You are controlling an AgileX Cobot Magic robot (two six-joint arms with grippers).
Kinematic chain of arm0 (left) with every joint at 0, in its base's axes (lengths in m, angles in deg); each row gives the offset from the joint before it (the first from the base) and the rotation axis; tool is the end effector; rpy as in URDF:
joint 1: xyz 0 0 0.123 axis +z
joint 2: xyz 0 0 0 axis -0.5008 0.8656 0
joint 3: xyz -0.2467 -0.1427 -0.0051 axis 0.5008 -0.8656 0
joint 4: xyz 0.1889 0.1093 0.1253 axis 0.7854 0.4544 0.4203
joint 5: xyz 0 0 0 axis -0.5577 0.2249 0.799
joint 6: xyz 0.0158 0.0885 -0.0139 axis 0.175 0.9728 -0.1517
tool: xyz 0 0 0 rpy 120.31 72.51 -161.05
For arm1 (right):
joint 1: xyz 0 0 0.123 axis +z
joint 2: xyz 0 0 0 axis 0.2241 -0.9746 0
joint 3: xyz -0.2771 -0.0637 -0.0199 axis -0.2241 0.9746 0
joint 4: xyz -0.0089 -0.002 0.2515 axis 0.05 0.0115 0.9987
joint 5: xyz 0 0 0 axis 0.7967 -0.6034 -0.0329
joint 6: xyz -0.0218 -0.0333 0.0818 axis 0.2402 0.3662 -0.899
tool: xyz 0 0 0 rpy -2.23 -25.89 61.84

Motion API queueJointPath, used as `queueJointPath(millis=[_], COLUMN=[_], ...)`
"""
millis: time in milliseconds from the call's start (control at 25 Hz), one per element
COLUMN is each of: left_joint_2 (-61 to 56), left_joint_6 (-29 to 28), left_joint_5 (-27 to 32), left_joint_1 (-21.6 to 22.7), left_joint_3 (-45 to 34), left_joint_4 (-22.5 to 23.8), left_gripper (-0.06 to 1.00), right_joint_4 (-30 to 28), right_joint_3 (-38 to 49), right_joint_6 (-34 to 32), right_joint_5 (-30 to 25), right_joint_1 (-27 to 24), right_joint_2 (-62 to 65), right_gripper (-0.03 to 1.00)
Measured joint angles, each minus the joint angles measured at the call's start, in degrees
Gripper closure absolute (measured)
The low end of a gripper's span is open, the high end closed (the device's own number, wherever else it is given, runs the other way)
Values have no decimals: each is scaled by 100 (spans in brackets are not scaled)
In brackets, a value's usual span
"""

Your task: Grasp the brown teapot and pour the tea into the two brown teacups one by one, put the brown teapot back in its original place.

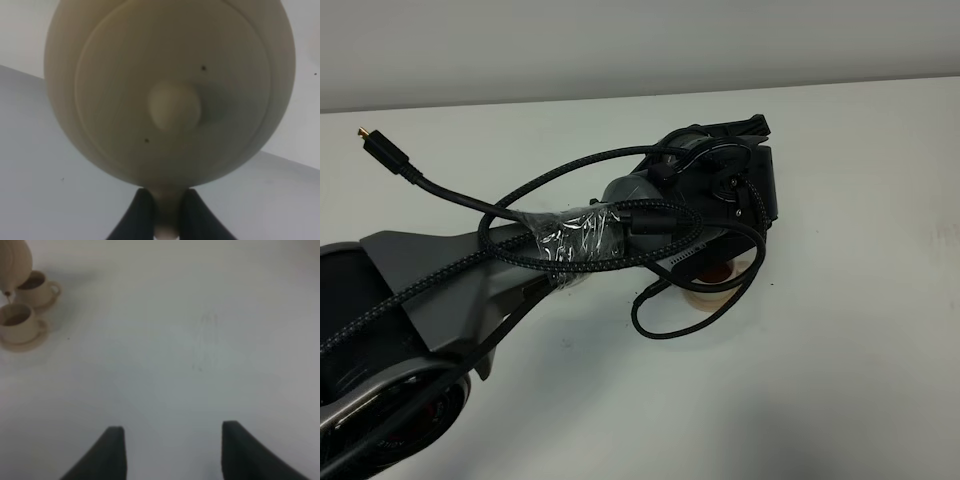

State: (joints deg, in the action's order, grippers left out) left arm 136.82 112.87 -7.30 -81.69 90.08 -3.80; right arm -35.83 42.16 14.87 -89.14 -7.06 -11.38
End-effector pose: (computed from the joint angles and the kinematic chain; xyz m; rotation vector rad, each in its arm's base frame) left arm 0.3474 -0.3413 0.1925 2.6992 0.5460 1.3324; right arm -0.0058 0.0052 0.2746 -0.2150 2.0375 0.0852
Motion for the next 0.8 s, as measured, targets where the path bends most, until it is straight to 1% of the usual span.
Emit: queueJointPath(millis=[800], left_joint_2=[73], left_joint_6=[8], left_joint_5=[-38], left_joint_1=[0], left_joint_3=[0], left_joint_4=[134], left_gripper=[79], right_joint_4=[0], right_joint_3=[0], right_joint_6=[0], right_joint_5=[0], right_joint_1=[0], right_joint_2=[0], right_gripper=[51])
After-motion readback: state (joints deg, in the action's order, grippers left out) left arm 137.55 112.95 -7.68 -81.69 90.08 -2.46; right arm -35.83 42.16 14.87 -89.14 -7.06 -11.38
